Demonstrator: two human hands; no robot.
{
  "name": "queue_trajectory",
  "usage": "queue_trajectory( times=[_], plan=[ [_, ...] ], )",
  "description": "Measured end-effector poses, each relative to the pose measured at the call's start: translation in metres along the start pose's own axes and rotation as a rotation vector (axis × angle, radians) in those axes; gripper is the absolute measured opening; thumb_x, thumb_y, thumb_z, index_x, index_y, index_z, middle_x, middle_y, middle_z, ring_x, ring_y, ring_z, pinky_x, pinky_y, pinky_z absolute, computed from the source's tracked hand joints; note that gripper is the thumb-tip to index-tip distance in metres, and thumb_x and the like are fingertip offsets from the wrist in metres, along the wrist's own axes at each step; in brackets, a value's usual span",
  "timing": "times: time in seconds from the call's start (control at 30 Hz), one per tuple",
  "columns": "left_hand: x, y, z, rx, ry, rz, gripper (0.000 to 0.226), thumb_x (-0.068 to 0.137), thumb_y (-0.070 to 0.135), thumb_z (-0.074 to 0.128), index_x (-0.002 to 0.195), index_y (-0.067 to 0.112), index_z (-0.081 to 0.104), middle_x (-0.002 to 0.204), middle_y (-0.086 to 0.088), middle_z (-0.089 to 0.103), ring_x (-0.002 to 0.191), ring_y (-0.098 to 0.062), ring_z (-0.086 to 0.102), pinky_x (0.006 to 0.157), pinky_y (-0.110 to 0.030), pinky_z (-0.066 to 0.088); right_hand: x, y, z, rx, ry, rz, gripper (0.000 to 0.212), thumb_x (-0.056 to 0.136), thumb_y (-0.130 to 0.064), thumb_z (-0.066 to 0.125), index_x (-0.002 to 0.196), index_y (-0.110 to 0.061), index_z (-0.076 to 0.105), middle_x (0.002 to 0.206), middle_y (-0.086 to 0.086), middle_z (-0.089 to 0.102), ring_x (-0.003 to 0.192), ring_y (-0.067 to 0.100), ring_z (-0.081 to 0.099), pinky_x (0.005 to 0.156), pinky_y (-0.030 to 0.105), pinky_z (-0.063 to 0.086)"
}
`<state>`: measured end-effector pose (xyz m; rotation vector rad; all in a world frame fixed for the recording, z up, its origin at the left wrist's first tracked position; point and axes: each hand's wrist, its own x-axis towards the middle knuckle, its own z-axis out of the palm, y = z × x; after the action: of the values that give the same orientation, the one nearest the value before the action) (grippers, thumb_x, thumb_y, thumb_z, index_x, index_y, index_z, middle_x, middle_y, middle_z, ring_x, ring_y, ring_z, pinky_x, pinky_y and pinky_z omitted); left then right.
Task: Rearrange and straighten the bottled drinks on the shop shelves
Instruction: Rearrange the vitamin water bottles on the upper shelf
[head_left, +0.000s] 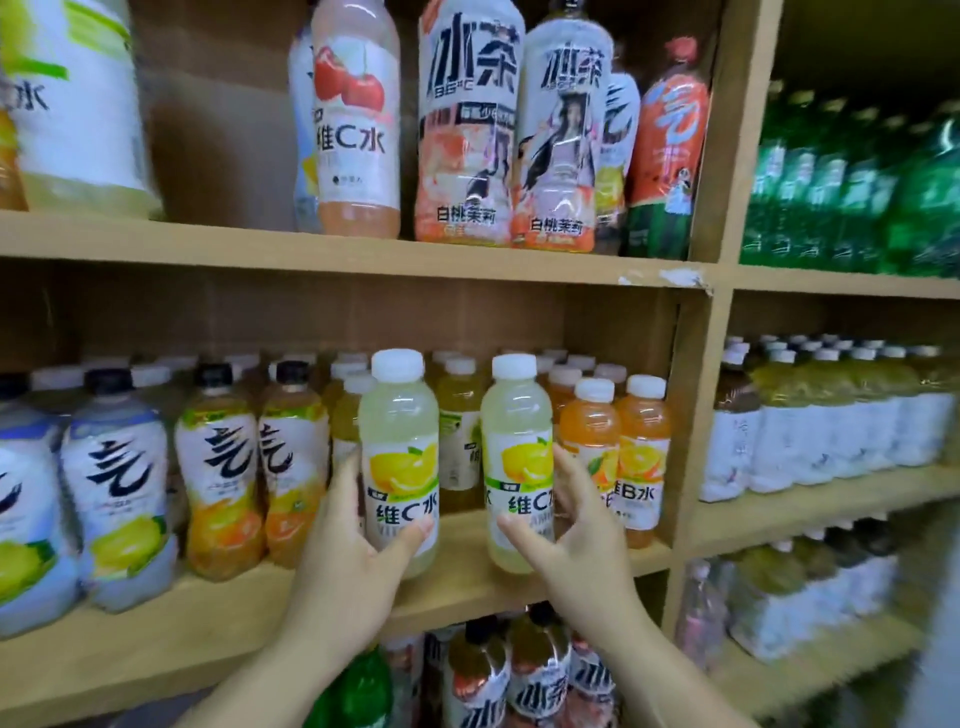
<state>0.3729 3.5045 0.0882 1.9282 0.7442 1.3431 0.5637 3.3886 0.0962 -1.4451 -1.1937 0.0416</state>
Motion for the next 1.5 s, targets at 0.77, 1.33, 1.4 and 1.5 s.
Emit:
queue_trajectory(
  times=[0.77, 1.33, 1.4, 1.5],
  plan=[
    [0.029, -0.017, 0.06, 0.27, -0.06, -0.082, 0.102, 0.072, 0.044, 0.088, 0.153, 0.03, 0.029, 0.149, 0.008, 0.05, 0.136, -0.018, 0.049, 0.108, -0.046, 0.046, 0.025, 0.037, 0.024, -0.24, -0.045, 0.073, 0.077, 0.091, -0.026, 0.073, 0.153, -0.03, 0.027, 0.142, -0.013, 0.048, 0.131, 0.012, 0.05, 0.101, 0.028, 0.046],
    [-0.003, 0.003, -0.08, 0.404, 0.304, 0.235, 0.051, 0.088, 0.028, 0.074, 0.134, 0.019, 0.054, 0.121, 0.005, 0.055, 0.112, -0.013, 0.055, 0.093, -0.037, 0.051, -0.005, -0.069, 0.092, -0.134, 0.091, -0.318, 0.056, 0.098, -0.026, 0.066, 0.149, -0.015, 0.045, 0.145, -0.004, 0.047, 0.135, 0.002, 0.037, 0.114, 0.01, 0.026],
    [0.006, 0.002, -0.097, 0.431, 0.362, 0.198, 0.054, 0.086, 0.028, 0.076, 0.134, 0.017, 0.055, 0.122, 0.001, 0.054, 0.118, -0.02, 0.054, 0.098, -0.038, 0.048, 0.003, -0.081, 0.111, -0.124, -0.035, -0.278, 0.06, 0.098, -0.031, 0.065, 0.152, -0.019, 0.04, 0.15, -0.005, 0.044, 0.139, 0.004, 0.036, 0.117, 0.018, 0.029],
    [0.019, -0.002, -0.116, 0.505, 0.384, 0.149, 0.059, 0.083, 0.031, 0.078, 0.135, 0.019, 0.053, 0.129, -0.003, 0.053, 0.126, -0.026, 0.048, 0.107, -0.04, 0.041, 0.018, -0.088, 0.131, -0.138, -0.114, -0.219, 0.065, 0.098, -0.038, 0.065, 0.155, -0.022, 0.037, 0.156, -0.005, 0.039, 0.144, 0.009, 0.035, 0.118, 0.03, 0.033]
  ],
)
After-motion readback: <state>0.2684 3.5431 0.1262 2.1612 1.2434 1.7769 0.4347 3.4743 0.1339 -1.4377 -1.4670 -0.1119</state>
